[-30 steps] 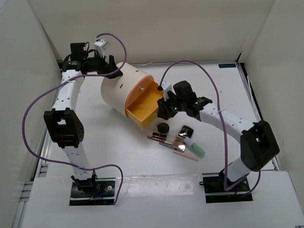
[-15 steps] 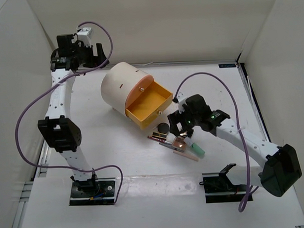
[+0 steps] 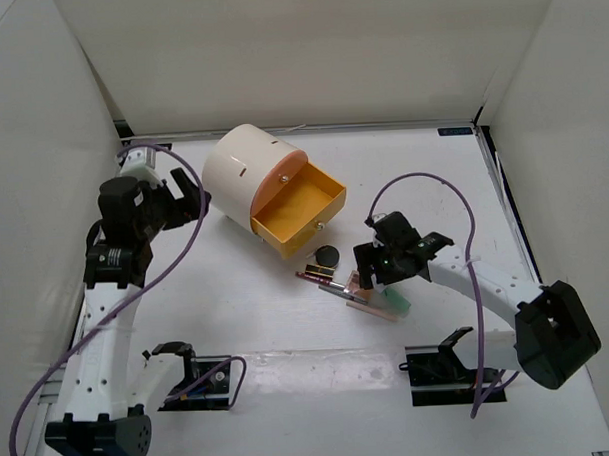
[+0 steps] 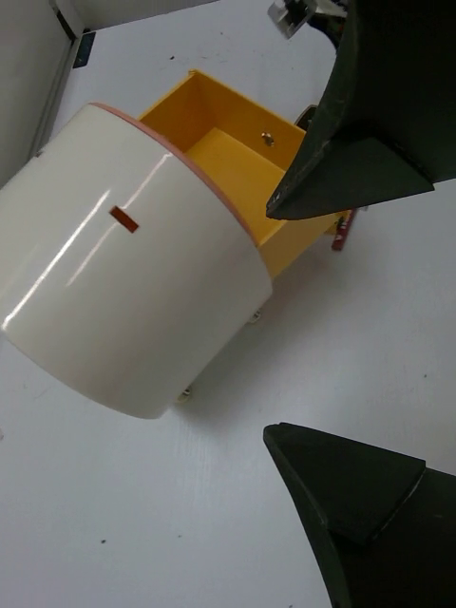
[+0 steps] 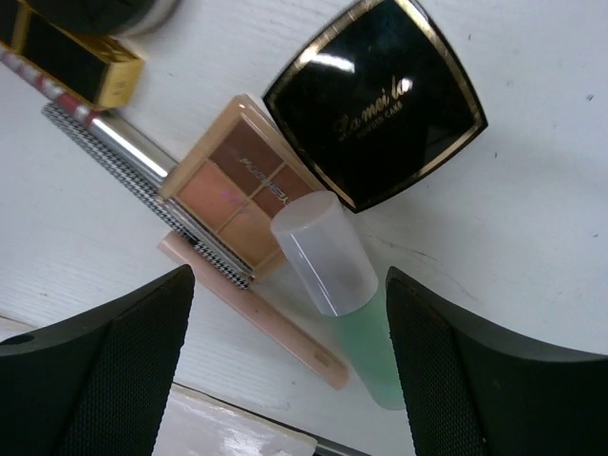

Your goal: Organize the makeup

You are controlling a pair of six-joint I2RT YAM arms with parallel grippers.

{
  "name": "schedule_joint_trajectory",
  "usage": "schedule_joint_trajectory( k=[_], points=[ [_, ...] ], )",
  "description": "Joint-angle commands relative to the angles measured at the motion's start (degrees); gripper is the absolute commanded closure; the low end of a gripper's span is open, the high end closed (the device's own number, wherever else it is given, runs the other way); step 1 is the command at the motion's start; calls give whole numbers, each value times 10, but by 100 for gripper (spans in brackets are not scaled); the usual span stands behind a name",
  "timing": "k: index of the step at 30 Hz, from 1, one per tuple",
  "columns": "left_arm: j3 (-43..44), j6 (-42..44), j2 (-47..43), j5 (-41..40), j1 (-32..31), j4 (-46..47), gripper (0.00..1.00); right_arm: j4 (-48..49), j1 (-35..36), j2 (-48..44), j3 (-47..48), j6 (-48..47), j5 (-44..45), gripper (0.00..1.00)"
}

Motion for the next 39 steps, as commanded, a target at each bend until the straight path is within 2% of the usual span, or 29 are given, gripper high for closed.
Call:
schedule_joint_trajectory(
  k=[1,4,6,9,10,12,13,17,21,26,31,39],
  points=[
    [-49,-45,-34,10,1,-32,2,6,-2,20,-20,41,1,17],
    [-104,-47,-73,50,1,-40,2,15,-6,34,-34,55,6,18],
    [-130,-45,-82,69,1,-40,2,20,-6,40,-40,58,13,25],
    [-158,-34,-82,101,1,-54,2,38,-4,48,-54,62,13,39],
    [-171,-31,-86,118,0,-54,2,49,-6,50,-58,63,17,46],
    [-187,-29,-96,129,0,-50,2,45,-4,52,-62,71,27,55],
    [-194,-28,-98,138,0,-47,2,49,-6,52,-62,70,27,64],
    [-211,-21,-89,148,1,-38,2,43,-2,29,-48,51,27,84],
    [-202,-11,-65,161,1,-10,2,0,1,-22,-11,37,31,88],
    [-170,-2,-45,154,0,6,2,-29,1,-50,112,-2,10,89],
    [-106,15,0,120,1,15,2,3,1,3,250,-25,2,89],
    [27,28,73,45,0,13,2,150,5,124,376,86,52,87]
  ],
)
